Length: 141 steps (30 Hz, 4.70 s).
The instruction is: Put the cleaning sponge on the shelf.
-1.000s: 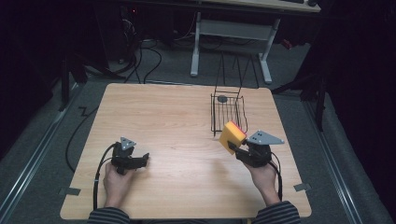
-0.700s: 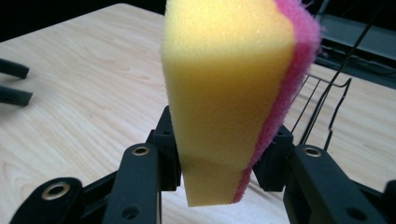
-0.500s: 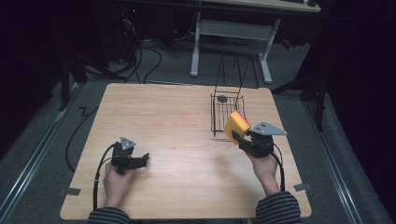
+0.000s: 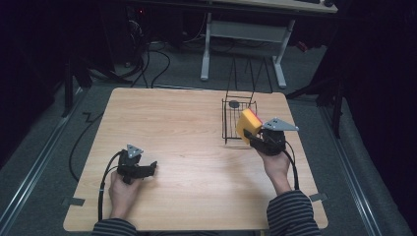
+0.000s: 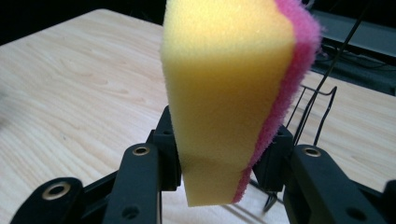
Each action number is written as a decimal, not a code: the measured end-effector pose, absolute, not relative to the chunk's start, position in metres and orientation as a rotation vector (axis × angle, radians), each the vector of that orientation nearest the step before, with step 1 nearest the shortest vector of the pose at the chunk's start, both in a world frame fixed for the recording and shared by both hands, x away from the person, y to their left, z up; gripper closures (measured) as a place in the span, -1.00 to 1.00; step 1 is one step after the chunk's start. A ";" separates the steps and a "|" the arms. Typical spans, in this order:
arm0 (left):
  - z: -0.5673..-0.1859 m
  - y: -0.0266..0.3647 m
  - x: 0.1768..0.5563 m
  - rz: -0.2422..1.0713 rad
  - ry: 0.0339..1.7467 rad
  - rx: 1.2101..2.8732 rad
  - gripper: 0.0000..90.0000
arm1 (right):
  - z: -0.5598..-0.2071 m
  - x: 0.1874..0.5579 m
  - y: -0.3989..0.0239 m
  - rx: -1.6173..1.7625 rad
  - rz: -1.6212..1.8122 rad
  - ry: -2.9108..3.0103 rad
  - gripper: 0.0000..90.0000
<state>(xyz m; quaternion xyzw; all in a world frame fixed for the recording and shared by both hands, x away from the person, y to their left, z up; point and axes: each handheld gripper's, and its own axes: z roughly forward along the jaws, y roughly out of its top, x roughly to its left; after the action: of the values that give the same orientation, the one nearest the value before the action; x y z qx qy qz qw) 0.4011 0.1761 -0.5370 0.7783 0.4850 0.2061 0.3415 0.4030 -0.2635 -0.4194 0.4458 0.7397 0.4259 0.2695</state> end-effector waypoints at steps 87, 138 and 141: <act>-0.537 0.175 0.402 0.538 1.260 2.027 -0.61 | -0.484 0.478 -0.253 1.457 1.063 1.897 -0.09; -0.537 0.175 0.402 0.538 1.260 2.027 -0.61 | -0.456 0.451 -0.260 1.373 1.058 1.934 -0.32; -0.537 0.175 0.402 0.538 1.260 2.027 -0.61 | -0.449 0.442 -0.262 1.371 1.071 1.936 -0.34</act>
<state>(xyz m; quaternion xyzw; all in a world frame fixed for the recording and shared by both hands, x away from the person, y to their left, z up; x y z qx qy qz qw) 0.4015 0.1755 -0.5370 0.7790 0.4842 0.2067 0.3406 0.4417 -0.2622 -0.4492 0.5078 0.7169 0.3966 0.2663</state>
